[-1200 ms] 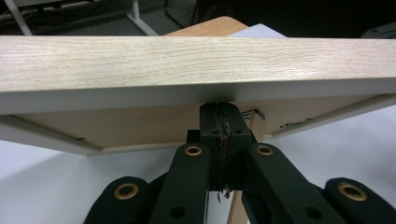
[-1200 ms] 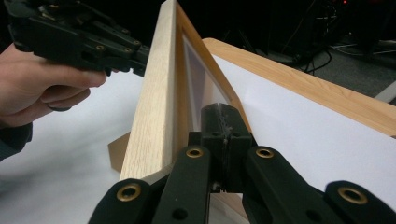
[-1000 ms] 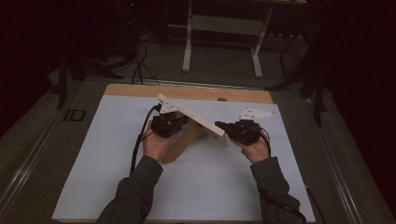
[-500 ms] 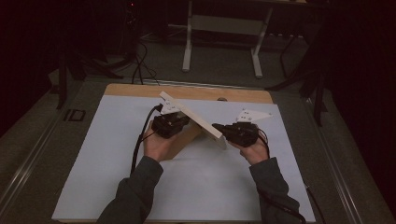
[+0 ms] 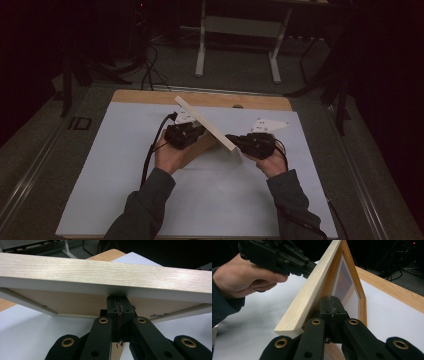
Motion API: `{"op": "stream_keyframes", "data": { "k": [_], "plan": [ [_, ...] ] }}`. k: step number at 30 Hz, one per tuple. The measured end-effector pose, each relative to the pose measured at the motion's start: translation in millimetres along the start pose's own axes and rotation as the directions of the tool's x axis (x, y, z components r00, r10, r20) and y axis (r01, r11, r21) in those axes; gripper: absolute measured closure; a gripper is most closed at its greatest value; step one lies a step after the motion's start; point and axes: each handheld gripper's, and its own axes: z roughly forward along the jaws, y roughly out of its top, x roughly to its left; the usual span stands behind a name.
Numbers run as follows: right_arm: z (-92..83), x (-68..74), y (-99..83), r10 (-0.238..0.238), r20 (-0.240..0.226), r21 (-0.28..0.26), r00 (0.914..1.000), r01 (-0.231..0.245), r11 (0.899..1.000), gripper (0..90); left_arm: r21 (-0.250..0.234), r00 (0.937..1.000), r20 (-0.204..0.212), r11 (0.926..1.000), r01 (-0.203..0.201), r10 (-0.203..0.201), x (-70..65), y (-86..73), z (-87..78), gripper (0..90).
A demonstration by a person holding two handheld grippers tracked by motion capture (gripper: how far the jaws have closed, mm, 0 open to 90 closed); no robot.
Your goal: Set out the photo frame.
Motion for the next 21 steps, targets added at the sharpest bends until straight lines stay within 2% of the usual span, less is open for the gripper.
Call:
{"op": "stream_keyframes", "data": {
  "k": [8, 21],
  "plan": [
    [2.7, 3.6, 0.1, -0.009, -0.01, 0.01, 0.9999, 0.009, 1.0, 89.9, 0.0, 0.9997, 0.025, 1.0, -0.002, 0.002, 1.8, -0.4, 0.0, 90.0],
    [7.2, 10.2, 1.4, -0.032, -0.035, 0.015, 0.9989, 0.032, 0.999, 89.9, -0.002, 0.9991, 0.041, 1.0, -0.002, 0.002, 4.2, -0.6, 1.2, 90.0]
  ]
}}
